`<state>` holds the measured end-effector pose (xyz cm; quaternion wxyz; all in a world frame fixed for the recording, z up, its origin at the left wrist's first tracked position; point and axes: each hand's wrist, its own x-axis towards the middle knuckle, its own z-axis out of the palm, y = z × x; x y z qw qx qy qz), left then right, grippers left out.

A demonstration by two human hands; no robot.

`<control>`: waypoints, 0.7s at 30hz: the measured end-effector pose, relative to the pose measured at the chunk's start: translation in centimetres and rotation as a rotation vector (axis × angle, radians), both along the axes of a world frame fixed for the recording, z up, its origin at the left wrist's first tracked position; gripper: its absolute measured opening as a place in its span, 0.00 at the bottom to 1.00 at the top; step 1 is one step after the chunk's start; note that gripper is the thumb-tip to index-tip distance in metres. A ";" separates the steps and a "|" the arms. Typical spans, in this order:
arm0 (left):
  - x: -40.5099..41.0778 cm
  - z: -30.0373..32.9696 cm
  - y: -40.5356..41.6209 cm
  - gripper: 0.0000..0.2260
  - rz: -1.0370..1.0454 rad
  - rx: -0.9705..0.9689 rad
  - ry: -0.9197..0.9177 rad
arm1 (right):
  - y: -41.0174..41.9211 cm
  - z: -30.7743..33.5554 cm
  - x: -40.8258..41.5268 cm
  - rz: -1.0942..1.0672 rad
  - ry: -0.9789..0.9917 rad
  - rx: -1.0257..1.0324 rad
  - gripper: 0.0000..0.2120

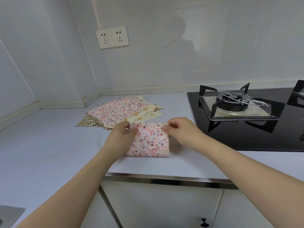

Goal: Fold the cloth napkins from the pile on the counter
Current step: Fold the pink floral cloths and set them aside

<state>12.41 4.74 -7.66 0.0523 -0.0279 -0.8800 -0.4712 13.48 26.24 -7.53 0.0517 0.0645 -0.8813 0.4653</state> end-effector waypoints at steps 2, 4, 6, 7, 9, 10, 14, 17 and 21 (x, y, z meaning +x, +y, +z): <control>-1.8 -0.6 0.9 0.07 0.025 -0.120 0.026 | 0.3 -0.3 -2.0 -0.025 -0.012 0.072 0.17; -2.9 -1.1 1.5 0.06 0.063 -0.284 0.054 | 0.6 -1.1 -3.5 -0.036 -0.017 0.171 0.18; -3.7 -1.9 1.8 0.08 0.080 -0.502 0.105 | 0.8 -2.3 -4.4 -0.055 0.020 0.343 0.17; -3.9 -2.2 2.0 0.09 0.081 -0.600 0.136 | 0.8 -2.6 -4.6 -0.070 0.048 0.413 0.16; -4.1 -2.4 2.5 0.09 0.072 -0.726 0.177 | 0.9 -3.1 -4.9 -0.090 0.082 0.462 0.15; -4.2 -2.5 2.6 0.09 0.065 -0.768 0.186 | 0.9 -3.3 -5.1 -0.093 0.085 0.460 0.15; -4.6 -2.4 2.7 0.09 0.039 -0.880 0.189 | 0.8 -3.5 -5.6 -0.105 0.059 0.467 0.15; -4.0 -1.7 2.8 0.09 0.053 -0.904 0.157 | 0.8 -3.6 -5.6 -0.101 0.050 0.490 0.09; -0.4 -0.9 3.3 0.10 0.089 -0.701 0.473 | 0.9 -3.2 -5.5 -0.083 -0.014 0.466 0.10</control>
